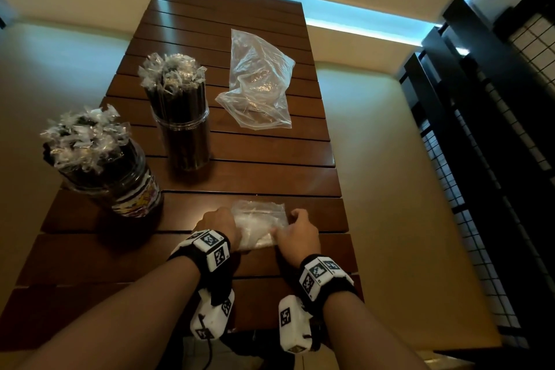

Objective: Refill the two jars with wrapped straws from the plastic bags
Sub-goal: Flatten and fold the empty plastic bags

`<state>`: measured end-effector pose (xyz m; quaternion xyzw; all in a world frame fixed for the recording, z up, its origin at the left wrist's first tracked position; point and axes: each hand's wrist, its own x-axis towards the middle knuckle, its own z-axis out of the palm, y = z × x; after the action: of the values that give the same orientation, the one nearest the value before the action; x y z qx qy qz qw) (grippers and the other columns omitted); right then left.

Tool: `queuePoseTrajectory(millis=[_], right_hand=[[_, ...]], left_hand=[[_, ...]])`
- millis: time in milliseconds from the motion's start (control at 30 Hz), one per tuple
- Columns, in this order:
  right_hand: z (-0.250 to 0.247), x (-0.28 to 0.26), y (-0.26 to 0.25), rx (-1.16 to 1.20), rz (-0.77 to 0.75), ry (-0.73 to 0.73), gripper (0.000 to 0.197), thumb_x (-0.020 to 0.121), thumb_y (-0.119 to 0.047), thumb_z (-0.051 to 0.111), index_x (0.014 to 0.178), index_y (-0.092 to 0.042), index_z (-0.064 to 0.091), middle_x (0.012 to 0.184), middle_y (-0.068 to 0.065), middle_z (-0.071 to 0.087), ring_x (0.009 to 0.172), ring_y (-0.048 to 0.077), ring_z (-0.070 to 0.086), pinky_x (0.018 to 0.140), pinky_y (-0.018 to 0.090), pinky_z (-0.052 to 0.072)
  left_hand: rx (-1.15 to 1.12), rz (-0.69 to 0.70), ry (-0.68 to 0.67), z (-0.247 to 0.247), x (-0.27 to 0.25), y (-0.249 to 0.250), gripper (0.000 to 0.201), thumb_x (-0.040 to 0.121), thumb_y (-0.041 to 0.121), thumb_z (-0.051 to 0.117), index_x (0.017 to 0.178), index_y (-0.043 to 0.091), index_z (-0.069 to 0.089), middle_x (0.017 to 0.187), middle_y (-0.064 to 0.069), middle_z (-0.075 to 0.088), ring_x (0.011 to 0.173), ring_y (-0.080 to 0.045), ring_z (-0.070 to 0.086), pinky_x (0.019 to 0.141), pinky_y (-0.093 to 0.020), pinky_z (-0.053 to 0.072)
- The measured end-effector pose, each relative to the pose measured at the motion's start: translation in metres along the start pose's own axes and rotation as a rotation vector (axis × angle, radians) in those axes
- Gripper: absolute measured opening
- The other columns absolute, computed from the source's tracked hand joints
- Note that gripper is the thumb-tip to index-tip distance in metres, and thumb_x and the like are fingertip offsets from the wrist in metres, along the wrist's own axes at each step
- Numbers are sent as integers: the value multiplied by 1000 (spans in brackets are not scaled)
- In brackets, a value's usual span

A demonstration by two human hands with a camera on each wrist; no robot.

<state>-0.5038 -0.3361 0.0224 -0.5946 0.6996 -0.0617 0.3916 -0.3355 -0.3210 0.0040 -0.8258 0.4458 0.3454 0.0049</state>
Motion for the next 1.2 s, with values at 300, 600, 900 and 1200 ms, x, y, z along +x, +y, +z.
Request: queuePoseTrajectory(millis=[300,600,900,1200], right_hand=[[3,-2,-23,419,-256,-38,23,92,-42,57,86,-27,73,86,-8,71,82,11,66,76,34,58],[-1,-2,-51,403,-372,-113,10,89,-28,66,85,-30,75,90,-10,69,85,6,65,75,27,54],[-41,47,-84,-120,-447,199,23,91,-16,54,95,-28,73,114,-5,61,102,12,57,90,33,53],[-54,111,-143,-746,-525,285,45,83,-30,57,127,-36,60,160,8,9,146,32,7,112,54,23]], left_hand=[[-235,61,95,-16,7,-7,6,74,28,63,75,22,62,79,0,68,65,-18,63,54,-28,50],[-874,111,-50,-59,-19,1,58,68,66,73,84,13,56,82,-4,65,77,-21,65,67,-36,56],[140,225,279,-75,-22,-18,22,88,28,60,101,21,44,102,-4,65,87,-26,64,69,-35,47],[461,244,269,-63,-15,-29,44,88,28,63,125,19,42,128,-4,55,116,-24,54,83,-34,46]])
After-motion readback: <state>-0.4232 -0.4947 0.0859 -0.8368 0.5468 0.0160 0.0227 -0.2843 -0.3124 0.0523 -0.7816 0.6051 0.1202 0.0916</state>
